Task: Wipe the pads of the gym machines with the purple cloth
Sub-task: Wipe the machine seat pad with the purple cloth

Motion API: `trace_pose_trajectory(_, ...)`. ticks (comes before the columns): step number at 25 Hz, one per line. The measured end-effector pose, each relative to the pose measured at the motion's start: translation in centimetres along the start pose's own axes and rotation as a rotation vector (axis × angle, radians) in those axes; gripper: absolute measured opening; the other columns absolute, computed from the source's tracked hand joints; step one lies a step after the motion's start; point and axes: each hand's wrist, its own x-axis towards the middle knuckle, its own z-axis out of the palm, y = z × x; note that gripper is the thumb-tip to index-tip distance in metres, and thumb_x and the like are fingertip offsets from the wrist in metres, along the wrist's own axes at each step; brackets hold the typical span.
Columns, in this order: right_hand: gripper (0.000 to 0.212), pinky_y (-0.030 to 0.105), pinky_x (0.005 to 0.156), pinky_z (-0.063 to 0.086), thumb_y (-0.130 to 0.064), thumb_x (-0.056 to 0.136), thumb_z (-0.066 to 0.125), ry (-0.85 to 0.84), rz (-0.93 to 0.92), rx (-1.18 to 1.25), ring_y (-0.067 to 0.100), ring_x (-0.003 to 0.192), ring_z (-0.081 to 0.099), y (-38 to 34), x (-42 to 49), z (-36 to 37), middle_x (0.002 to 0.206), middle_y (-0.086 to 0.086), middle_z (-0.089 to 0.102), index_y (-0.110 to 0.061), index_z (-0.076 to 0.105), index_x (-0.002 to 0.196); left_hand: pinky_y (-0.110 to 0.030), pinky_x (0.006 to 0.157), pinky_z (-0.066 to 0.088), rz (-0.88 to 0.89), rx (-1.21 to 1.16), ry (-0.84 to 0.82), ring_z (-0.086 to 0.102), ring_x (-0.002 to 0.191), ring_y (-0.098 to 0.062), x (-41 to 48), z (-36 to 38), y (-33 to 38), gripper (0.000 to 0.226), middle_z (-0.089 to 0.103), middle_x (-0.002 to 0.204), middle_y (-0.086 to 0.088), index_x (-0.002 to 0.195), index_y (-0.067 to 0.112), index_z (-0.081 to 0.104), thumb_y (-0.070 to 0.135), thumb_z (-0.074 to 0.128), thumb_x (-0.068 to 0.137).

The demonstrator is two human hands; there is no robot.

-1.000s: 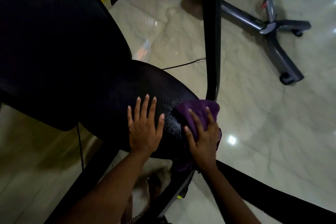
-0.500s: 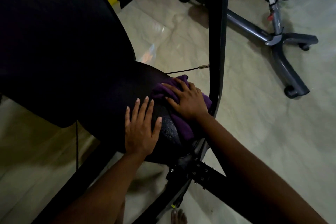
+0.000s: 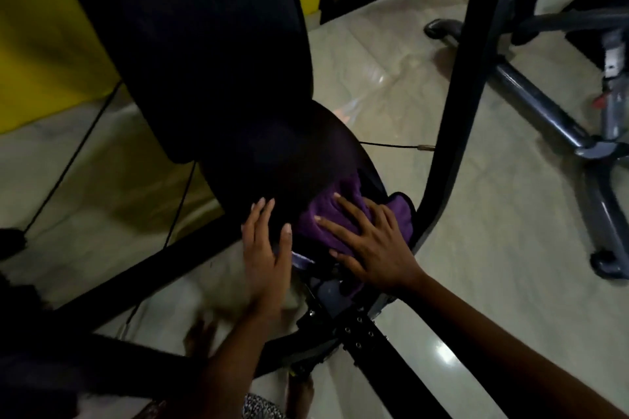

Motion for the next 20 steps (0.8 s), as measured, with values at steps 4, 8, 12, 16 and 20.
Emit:
trace_pose_trajectory(4,0.078,0.053,0.103,0.03,-0.059,0.074,0.051,-0.023,-0.305,-0.139,0.035,0.131,0.029,-0.7,-0.2,0.0,0.153,0.004,0.02,-0.046,0.017,0.143,-0.034,0.106,0.035,-0.581,-0.335,0.193,0.041,0.133,-0.021,-3.0,-0.7,0.4,0.046,0.036,0.148,-0.004,0.141,0.022,0.037,0.036,0.041,0.096)
trace_pose_trajectory(8,0.058,0.055,0.103,0.032,-0.053,0.07,0.057,-0.093,-0.422,-0.127,0.035,0.131,0.034,-3.7,4.1,0.0,0.152,-0.001,0.03,-0.047,0.047,0.126,-0.043,0.112,0.032,-0.911,-0.789,0.283,0.043,0.13,-0.022,-1.4,-0.4,-0.9,0.046,0.042,0.144,-0.007,0.139,0.017,0.038,0.039,0.035,0.098)
trace_pose_trajectory(12,0.04,0.059,0.099,0.036,-0.055,0.066,0.064,-0.178,-0.536,-0.091,0.035,0.127,0.041,-6.6,9.7,0.6,0.144,-0.002,0.041,-0.038,0.063,0.103,-0.041,0.105,0.036,-1.093,-0.915,0.377,0.048,0.124,-0.026,0.4,-1.0,-0.7,0.047,0.049,0.137,-0.008,0.135,0.016,0.043,0.043,0.032,0.098)
trace_pose_trajectory(16,0.042,0.057,0.097,0.035,-0.059,0.068,0.041,-0.218,-0.602,-0.016,0.03,0.124,0.037,-7.9,15.6,1.8,0.136,-0.005,0.049,-0.035,0.066,0.091,-0.037,0.102,0.037,-1.131,-1.002,0.429,0.049,0.124,-0.029,3.9,-2.0,-0.4,0.05,0.052,0.135,-0.013,0.134,0.011,0.045,0.042,0.026,0.099)
trace_pose_trajectory(20,0.053,0.055,0.098,0.035,-0.063,0.065,0.035,-0.219,-0.629,0.021,0.03,0.123,0.044,-8.9,21.4,3.2,0.124,-0.008,0.058,-0.035,0.068,0.096,-0.031,0.08,0.046,-1.114,-0.979,0.441,0.059,0.096,-0.022,7.2,-2.3,-1.6,0.055,0.06,0.119,-0.009,0.128,0.012,0.051,0.05,0.028,0.097)
